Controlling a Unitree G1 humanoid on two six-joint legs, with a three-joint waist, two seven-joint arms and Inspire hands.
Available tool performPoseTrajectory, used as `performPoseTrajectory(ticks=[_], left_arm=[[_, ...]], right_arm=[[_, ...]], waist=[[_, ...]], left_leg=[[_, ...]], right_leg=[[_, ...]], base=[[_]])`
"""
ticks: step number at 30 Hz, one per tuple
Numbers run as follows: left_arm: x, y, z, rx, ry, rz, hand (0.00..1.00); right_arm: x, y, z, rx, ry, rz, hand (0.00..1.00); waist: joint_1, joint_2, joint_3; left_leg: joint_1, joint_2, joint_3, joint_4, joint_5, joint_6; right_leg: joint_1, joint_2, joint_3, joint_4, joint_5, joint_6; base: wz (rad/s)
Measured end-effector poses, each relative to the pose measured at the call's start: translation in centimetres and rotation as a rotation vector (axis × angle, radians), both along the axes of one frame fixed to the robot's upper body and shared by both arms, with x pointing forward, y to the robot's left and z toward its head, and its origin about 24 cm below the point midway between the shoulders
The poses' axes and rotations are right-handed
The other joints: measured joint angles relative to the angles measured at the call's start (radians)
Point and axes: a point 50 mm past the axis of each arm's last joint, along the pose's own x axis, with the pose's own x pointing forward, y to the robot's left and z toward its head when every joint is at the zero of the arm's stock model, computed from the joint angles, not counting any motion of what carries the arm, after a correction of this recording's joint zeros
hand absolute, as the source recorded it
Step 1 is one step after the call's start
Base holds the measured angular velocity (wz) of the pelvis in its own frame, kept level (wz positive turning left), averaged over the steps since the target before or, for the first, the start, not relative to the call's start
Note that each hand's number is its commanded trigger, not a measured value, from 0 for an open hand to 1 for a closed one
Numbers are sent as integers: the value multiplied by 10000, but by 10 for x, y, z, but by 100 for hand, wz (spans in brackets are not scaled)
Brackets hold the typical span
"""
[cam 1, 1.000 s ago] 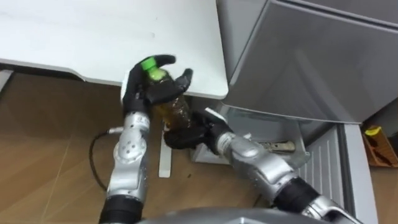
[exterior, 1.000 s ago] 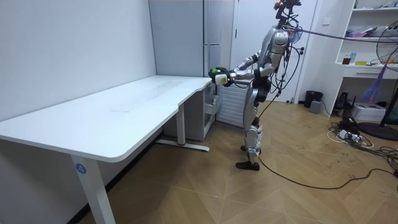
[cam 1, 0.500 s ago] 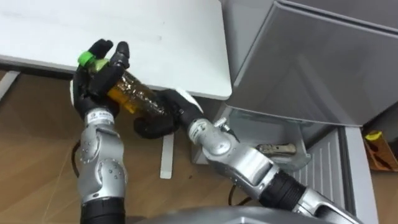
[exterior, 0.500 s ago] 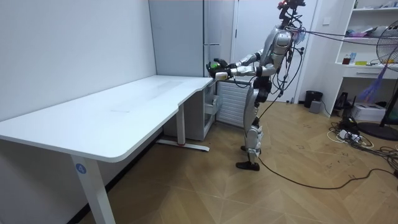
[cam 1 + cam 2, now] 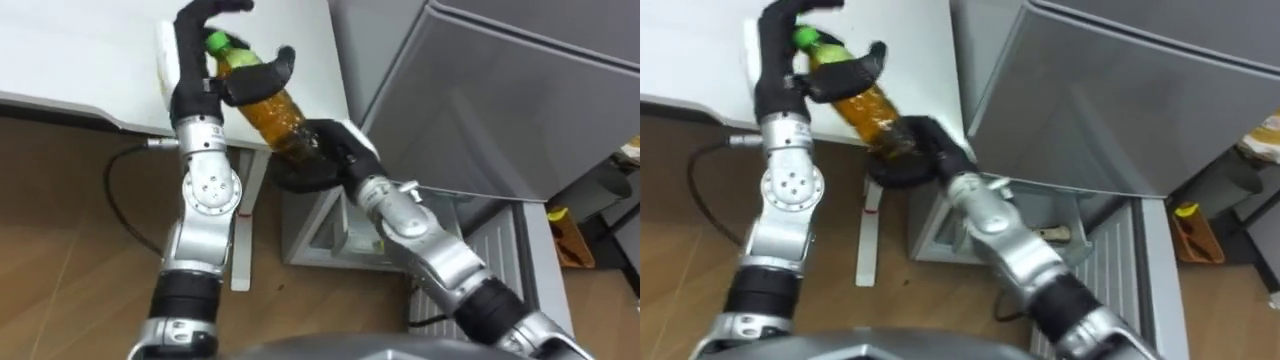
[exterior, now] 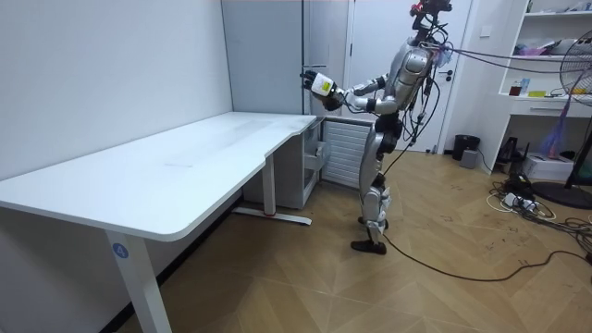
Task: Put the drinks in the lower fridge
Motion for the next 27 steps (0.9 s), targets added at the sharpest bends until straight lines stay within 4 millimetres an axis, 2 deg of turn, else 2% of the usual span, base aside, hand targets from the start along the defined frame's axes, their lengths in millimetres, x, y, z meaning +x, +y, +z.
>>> performPoseTrajectory(ticks=[1, 2, 3, 4, 5, 6, 7, 8, 9, 10, 12, 14, 17, 21, 25, 27], left_arm=[[-5, 9, 2, 815, -182, -53, 0], [-20, 35, 2, 2649, -247, 373, 0], [-43, 66, -5, 4056, 447, 857, 0], [-57, 80, -10, 4665, 1036, 1059, 0], [-78, 99, -21, 5724, 2333, 1276, 0], [-83, 101, -29, 6294, 3336, 1105, 0], [-84, 100, -32, 6453, 3622, 953, 0], [-84, 93, -38, 6597, 4170, 475, 0], [-83, 79, -41, 6888, 4455, -321, 0], [-83, 73, -42, 7062, 4469, -689, 0], [-86, 52, -46, 7489, 4628, -1898, 0], [-89, 46, -52, 7885, 5067, -2426, 0], [-92, 44, -57, 8026, 5778, -2698, 0], [-92, 49, -57, 8220, 6063, -2602, 0], [-92, 51, -56, 8152, 5762, -2717, 0], [-91, 58, -54, 8113, 5573, -2481, 0]], right_arm=[[-7, -19, -4, -253, 210, -196, 100], [-27, -65, -11, -459, 828, -1276, 100], [-42, -116, -7, -665, 1220, -2718, 100], [-46, -141, -1, -796, 1296, -3406, 100], [-45, -185, 20, -1106, 974, -4693, 100], [-38, -217, 45, -1055, 203, -5800, 100], [-33, -225, 55, -834, -181, -6151, 100], [-19, -230, 72, 17, -1087, -6576, 100], [-11, -226, 79, 975, -1730, -6485, 100], [-10, -223, 79, 1383, -1860, -6274, 100], [-10, -208, 72, 2149, -1647, -5127, 100], [-12, -200, 66, 2302, -1297, -4486, 100], [-13, -195, 61, 2430, -989, -3985, 100], [-14, -194, 59, 2606, -869, -3665, 100], [-12, -194, 62, 2612, -952, -3494, 100], [-17, -198, 61, 2606, -916, -3582, 100]], waist=[[-4, 87, 21], [-3, 408, 124], [-36, 882, 274], [-38, 1134, 364], [-47, 1673, 646], [-66, 2009, 883], [-113, 2155, 962], [-355, 2336, 1002], [-501, 2436, 977], [-522, 2444, 973], [-523, 2348, 1010], [-527, 2288, 1014], [-504, 2244, 1024], [-295, 2055, 995], [-65, 2049, 995], [37, 2101, 988]], left_leg=[[3, -17, -20, 10, -31, 23], [59, -22, -9, 22, -114, 94], [167, -27, 162, -24, -204, 177], [242, -35, 316, -95, -231, 223], [320, -96, 622, -229, -223, 312], [205, -223, 796, -347, -129, 407], [99, -277, 876, -407, -57, 444], [-185, -382, 945, -626, 143, 474], [-266, -381, 1074, -918, 380, 499], [-262, -369, 1124, -1044, 452, 481], [-109, -305, 1261, -1349, 603, 404], [-95, -223, 1504, -1337, 596, 391], [-40, -206, 1652, -1342, 591, 383], [-139, -212, 1730, -1366, 552, 388], [-143, -217, 1735, -1425, 518, 389], [-143, -202, 1731, -1428, 478, 361]], right_leg=[[-6, -6, 44, 58, 36, -54], [-14, -16, 211, 226, 79, -113], [-4, -58, 452, 335, 81, -116], [-12, -100, 572, 345, 81, -116], [-70, -227, 721, 388, 80, -116], [-324, -399, 746, 460, 72, -103], [-457, -465, 746, 454, 66, -94], [-851, -581, 787, 454, 56, -83], [-1115, -603, 894, 446, 62, -79], [-1189, -597, 930, 429, 41, -67], [-1266, -540, 1034, 435, -22, -111], [-1266, -514, 1028, 445, -58, -177], [-1259, -519, 1017, 410, -66, -203], [-1250, -523, 989, 238, -66, -198], [-1234, -520, 973, 127, -67, -193], [-1196, -491, 972, 64, -66, -193]], base=[[7], [-8], [-26], [-58], [-65], [-52], [-28], [-13], [-15], [-18], [-17], [-3], [1], [4], [0], [0]])
